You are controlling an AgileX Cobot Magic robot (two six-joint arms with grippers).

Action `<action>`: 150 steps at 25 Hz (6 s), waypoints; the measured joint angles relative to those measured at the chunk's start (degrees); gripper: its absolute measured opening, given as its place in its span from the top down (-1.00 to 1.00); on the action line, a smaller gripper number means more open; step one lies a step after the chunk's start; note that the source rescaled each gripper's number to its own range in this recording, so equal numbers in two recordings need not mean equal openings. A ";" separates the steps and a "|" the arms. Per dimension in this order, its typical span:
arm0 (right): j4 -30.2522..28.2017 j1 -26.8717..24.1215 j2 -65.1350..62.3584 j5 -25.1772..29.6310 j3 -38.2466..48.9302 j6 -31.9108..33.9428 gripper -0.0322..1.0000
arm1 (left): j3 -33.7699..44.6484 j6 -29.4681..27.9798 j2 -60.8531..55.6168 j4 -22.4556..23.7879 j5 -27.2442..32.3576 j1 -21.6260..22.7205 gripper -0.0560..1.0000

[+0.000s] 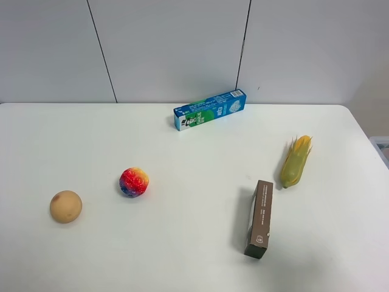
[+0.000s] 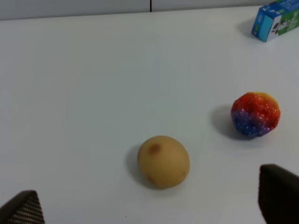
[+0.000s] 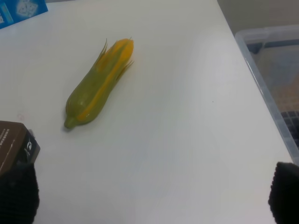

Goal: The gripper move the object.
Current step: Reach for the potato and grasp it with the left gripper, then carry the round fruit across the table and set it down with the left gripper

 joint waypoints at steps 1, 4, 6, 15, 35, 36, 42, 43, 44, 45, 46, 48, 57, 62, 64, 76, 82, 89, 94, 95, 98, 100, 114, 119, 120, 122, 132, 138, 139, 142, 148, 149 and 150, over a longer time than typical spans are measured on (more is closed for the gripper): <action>0.00 0.00 0.00 0.00 0.00 0.00 -1.00 | 0.00 0.00 0.00 0.00 0.00 0.00 -1.00; 0.00 0.00 0.00 0.00 0.00 0.00 -1.00 | 0.00 0.00 0.00 0.00 0.00 0.00 -1.00; 0.00 0.00 0.00 0.00 0.00 0.00 -1.00 | 0.00 0.00 0.00 0.00 0.00 0.00 -1.00; 0.00 0.00 0.00 0.00 0.00 0.00 -1.00 | 0.00 0.00 0.00 0.00 0.00 0.00 -1.00; 0.00 0.00 0.00 0.00 0.00 0.00 -1.00 | 0.00 0.00 0.00 0.00 0.00 0.00 -1.00; 0.00 0.00 0.00 0.00 0.00 0.00 -1.00 | 0.00 0.00 0.00 0.00 0.00 0.00 -1.00; 0.00 0.00 0.00 0.00 0.00 0.00 -1.00 | -1.21 0.00 8.90 0.05 0.06 0.00 -1.00; 0.00 0.00 0.00 0.00 0.00 0.00 -1.00 | -2.05 0.00 11.99 0.05 0.06 0.00 -1.00; 0.00 0.00 0.00 0.00 0.00 0.00 -1.00 | -2.84 0.00 14.73 0.05 -0.05 0.00 -1.00; 0.00 0.00 0.00 0.00 0.00 0.00 -1.00 | -3.86 0.00 18.12 0.05 -0.37 0.00 -1.00; 0.00 0.00 0.00 0.00 0.00 0.00 -1.00 | -4.88 0.00 21.47 0.05 -0.97 0.00 -1.00; 0.00 0.00 0.00 0.00 0.00 0.00 -1.00 | -6.81 0.00 27.25 0.05 -3.04 0.00 -1.00; 0.00 0.00 0.00 0.00 0.00 0.00 -1.00 | -9.93 0.11 49.62 -0.92 -15.33 0.00 -1.00; 0.00 0.00 0.00 0.00 0.00 0.00 -1.00 | -9.93 2.46 59.55 -1.07 -18.67 -0.70 -1.00; 0.00 0.00 0.00 0.00 0.00 0.00 -1.00 | -9.93 4.32 63.15 -1.07 -19.11 -2.04 -1.00; 0.00 0.00 0.00 0.00 0.00 0.00 -1.00 | -9.27 14.42 75.10 -5.49 -24.53 -5.88 -1.00; 0.00 0.00 0.00 -0.01 0.00 0.00 -1.00 | -3.93 15.78 75.77 -5.99 -28.98 -5.88 -1.00; 0.00 0.00 0.00 -0.01 0.00 0.00 -1.00 | -0.75 15.83 76.39 -7.84 -35.40 -5.88 -1.00; 0.00 0.00 0.00 -0.01 0.00 0.00 -1.00 | -0.62 15.98 81.49 -7.92 -36.57 -5.88 -1.00; 0.00 0.00 0.00 -0.01 0.00 0.00 -1.00 | -0.62 15.98 82.65 -7.97 -36.99 -5.83 -1.00; 0.00 0.00 0.00 -0.01 0.00 0.00 -1.00 | -0.62 15.98 85.40 -8.14 -38.75 -5.23 -1.00; 0.00 0.00 0.00 -0.01 0.00 0.00 -1.00 | -0.62 15.98 87.14 -8.27 -40.27 -4.40 -1.00; 0.00 0.00 0.00 -0.01 0.00 0.00 -1.00 | -0.67 15.98 94.92 -8.27 -45.99 -2.18 -1.00; 0.00 0.00 0.00 -0.01 0.00 0.00 -1.00 | -0.72 16.04 95.79 -8.27 -47.48 -2.18 -1.00; 0.00 0.00 0.00 -0.01 0.00 0.00 -1.00 | -0.72 16.04 95.79 -8.27 -47.86 -2.18 -0.99; 0.00 0.00 0.00 -0.01 0.00 0.00 -1.00 | -0.72 16.04 95.79 -8.27 -48.70 -2.18 -0.94; 0.00 0.00 0.00 -0.01 0.00 0.00 -1.00 | -0.72 16.04 95.79 -8.52 -48.53 -2.18 0.46; 0.00 0.00 0.00 -0.01 0.00 0.00 -1.00 | -0.67 15.99 93.94 -8.52 -47.75 -2.18 0.85; 0.00 0.00 0.00 -0.01 0.00 0.00 -1.00 | -0.67 15.87 92.34 -8.52 -47.30 -2.18 0.87; 0.00 0.00 0.00 -0.01 0.00 0.00 -1.00 | -0.78 14.83 85.27 -8.52 -46.47 -2.18 0.88; 0.00 0.00 0.00 -0.01 0.00 0.00 -1.00 | -6.70 12.27 70.90 -8.52 -43.59 -4.45 0.88; 0.00 0.00 0.00 -0.01 0.00 0.00 -1.00 | -8.23 12.15 69.66 -8.52 -43.46 -5.37 0.88; 0.00 0.00 0.00 -0.01 0.00 0.00 -1.00 | -9.84 12.09 68.89 -8.46 -43.45 -6.44 0.88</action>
